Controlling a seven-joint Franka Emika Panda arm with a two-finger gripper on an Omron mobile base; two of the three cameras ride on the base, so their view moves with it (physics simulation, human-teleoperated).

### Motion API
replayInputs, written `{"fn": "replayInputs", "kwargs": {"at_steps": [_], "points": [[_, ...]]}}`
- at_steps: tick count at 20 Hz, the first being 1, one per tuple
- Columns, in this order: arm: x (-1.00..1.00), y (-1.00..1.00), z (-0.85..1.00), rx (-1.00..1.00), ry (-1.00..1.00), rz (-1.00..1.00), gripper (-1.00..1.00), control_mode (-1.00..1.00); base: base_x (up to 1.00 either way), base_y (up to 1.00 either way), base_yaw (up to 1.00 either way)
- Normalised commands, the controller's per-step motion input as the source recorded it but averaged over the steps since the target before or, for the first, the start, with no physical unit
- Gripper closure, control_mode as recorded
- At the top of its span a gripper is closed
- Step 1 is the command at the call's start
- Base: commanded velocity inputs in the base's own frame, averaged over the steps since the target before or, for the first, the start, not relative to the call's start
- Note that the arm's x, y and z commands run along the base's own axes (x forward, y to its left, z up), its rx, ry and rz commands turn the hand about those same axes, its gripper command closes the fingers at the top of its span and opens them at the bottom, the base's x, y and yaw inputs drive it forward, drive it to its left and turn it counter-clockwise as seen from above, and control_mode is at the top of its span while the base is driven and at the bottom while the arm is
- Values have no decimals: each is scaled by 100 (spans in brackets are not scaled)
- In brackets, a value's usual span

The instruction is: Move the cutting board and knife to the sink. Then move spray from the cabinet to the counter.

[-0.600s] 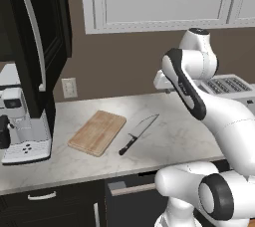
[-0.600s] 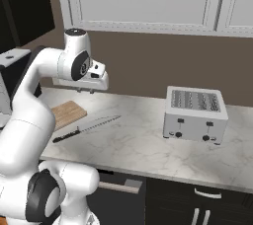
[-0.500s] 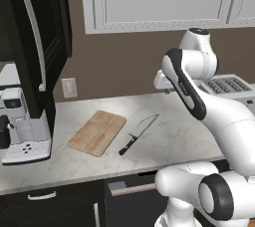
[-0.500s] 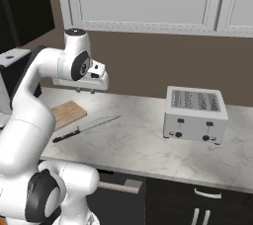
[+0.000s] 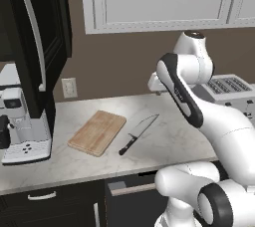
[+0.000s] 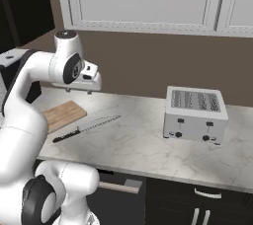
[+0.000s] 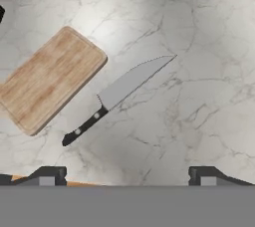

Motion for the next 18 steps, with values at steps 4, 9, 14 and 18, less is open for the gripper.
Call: {"fn": "replayInputs", "kwargs": {"at_steps": [4, 9, 14, 18], "points": [[-4, 57, -14, -1, -10, 0, -100, -100, 0, 0, 0], [0, 57, -19, -1, -8, 0, -100, -100, 0, 0, 0], [5, 57, -20, -1, -6, 0, -100, -100, 0, 0, 0], [22, 55, -18, -3, -3, -2, -100, -100, 0, 0, 0]]}}
